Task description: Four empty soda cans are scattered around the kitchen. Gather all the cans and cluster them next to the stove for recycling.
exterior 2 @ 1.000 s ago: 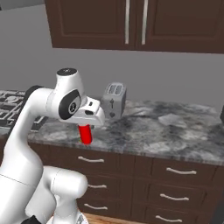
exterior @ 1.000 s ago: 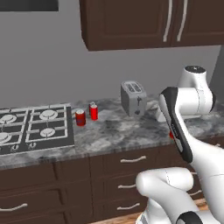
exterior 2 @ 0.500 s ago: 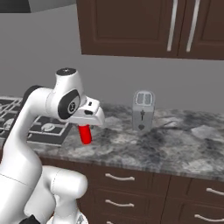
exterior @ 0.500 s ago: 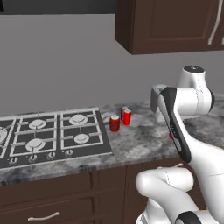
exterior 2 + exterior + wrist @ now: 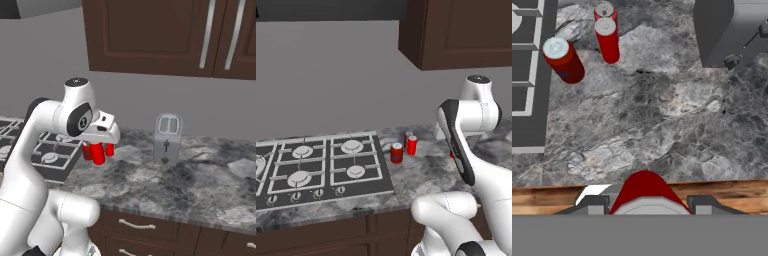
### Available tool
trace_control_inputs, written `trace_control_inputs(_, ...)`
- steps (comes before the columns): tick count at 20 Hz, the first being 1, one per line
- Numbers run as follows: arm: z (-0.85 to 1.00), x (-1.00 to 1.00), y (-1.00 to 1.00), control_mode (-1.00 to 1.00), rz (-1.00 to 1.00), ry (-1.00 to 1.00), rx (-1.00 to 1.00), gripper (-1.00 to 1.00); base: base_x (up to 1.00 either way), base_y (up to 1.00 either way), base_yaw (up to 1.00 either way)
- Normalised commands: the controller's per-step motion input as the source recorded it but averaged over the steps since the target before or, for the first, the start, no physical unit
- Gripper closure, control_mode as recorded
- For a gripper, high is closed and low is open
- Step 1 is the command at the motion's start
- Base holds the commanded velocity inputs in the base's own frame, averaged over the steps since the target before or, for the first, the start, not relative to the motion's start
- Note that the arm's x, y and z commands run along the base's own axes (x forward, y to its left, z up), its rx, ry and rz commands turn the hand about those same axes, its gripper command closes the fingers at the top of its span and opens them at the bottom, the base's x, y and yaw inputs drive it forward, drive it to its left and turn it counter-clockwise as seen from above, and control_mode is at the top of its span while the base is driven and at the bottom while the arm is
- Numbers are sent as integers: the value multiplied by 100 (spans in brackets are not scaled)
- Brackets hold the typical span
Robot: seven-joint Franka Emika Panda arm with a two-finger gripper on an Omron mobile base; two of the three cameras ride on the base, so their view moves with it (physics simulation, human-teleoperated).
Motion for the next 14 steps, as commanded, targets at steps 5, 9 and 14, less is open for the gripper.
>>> trace_control_inputs(5,-10,13,4,-100,0,0,0,100,29,11,1)
trace_control_inputs(9,-68,93,17,-100,0,0,-1,100,0,0,0)
trace_control_inputs(14,-71,96,10,-100,1,1,0,100,0,0,0)
